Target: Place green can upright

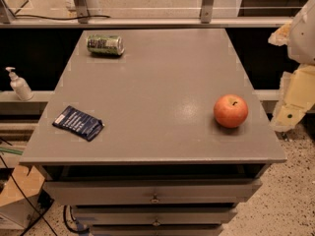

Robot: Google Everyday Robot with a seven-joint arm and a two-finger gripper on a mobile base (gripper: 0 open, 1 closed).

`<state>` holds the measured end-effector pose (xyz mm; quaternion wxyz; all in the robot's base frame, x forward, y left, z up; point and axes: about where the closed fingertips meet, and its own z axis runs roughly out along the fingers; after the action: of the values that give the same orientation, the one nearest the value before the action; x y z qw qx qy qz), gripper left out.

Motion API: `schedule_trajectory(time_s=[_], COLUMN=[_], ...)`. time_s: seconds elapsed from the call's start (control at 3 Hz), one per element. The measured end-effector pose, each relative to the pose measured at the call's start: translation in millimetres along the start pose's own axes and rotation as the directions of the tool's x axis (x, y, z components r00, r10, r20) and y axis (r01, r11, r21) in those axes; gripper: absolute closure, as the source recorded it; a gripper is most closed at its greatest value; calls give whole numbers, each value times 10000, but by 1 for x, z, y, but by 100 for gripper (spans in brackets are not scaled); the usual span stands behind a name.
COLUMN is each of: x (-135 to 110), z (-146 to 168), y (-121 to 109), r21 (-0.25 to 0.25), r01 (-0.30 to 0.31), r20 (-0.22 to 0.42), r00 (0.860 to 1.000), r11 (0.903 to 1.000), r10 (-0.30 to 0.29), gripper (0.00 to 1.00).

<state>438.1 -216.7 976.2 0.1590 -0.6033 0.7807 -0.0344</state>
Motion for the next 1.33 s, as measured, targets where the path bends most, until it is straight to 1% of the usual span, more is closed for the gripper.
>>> schedule_trajectory(time_s=[0.33, 0.67, 1.0, 1.33], x=[0, -22, -26, -24], z=[0, -1, -1, 0], y=[0, -8, -9, -9], r21=[2, 133, 165, 152], r01=[0, 626, 729, 759], r20=[1, 201, 239, -14], r00=[10000, 9978, 9970, 9971], r11=[10000, 9979, 9972, 9970], r10=[0, -629, -733, -759], gripper=[0, 0, 0, 0])
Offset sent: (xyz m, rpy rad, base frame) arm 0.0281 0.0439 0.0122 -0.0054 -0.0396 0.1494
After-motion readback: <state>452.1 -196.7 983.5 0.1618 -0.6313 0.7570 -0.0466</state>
